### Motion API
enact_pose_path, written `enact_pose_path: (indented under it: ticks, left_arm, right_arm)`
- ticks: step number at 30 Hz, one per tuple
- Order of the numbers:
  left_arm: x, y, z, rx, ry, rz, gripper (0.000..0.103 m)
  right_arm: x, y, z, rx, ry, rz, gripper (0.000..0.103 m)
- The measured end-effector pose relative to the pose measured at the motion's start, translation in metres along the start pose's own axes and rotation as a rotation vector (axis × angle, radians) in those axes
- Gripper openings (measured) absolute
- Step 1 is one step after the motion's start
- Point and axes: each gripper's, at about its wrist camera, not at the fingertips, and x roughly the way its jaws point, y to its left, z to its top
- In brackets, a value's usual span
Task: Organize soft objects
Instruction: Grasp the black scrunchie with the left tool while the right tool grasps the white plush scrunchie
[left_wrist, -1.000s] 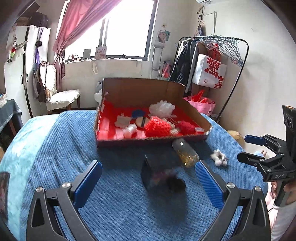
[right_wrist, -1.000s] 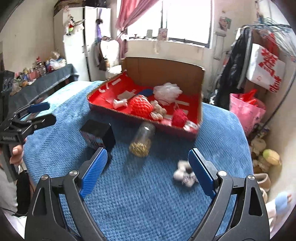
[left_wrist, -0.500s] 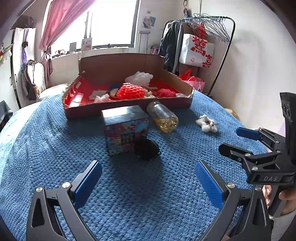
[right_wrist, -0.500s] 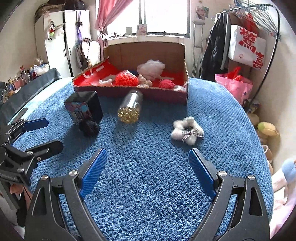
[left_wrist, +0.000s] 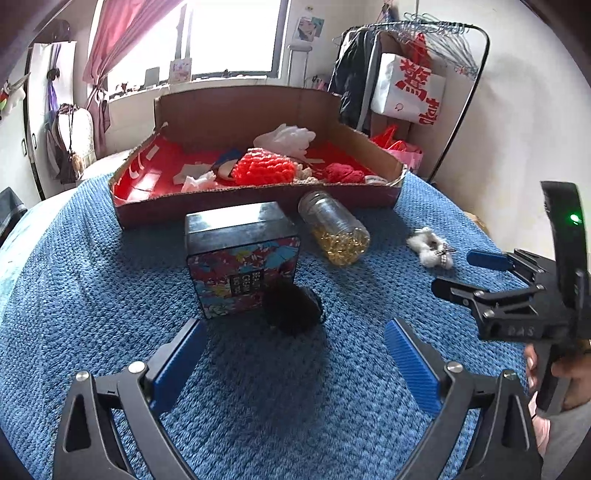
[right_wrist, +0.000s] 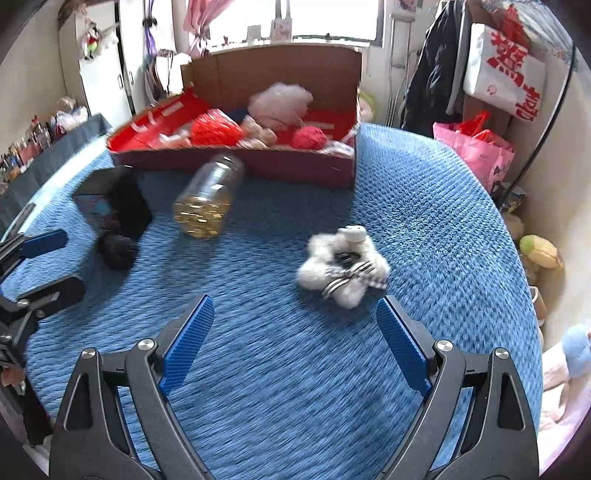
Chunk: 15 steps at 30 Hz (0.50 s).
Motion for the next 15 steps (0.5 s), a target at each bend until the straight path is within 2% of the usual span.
enact_pose_path:
  ticks: [7, 10, 11, 13, 14, 15]
  left_arm:
    - [0.022, 0.004, 0.007, -0.025, 0.047, 0.015, 0.085]
    - [0.03, 0.006, 0.009, -0.038, 0.067, 0.024, 0.083]
    - [0.032, 0.006, 0.009, -0.039, 0.073, 0.026, 0.078]
    - [0.037, 0.007, 0.008, -0.039, 0.09, 0.019, 0.061]
    - [0.04, 0.007, 0.007, -0.038, 0.106, 0.008, 0.043]
    - [0.041, 0.007, 0.006, -0.037, 0.114, 0.001, 0.036]
  right_arm:
    - [0.042, -0.023, 0.02, -0.014, 0.1, -0.034, 0.09]
    - [0.05, -0.03, 0.025, 0.002, 0.111, -0.022, 0.09]
    - [0.051, -0.032, 0.027, 0.005, 0.106, -0.012, 0.088]
    - [0.052, -0.035, 0.028, 0.006, 0.096, 0.007, 0.056]
    - [0.05, -0.035, 0.029, 0.006, 0.083, 0.025, 0.056]
    - [0.047, -0.034, 0.028, 0.001, 0.073, 0.028, 0.054]
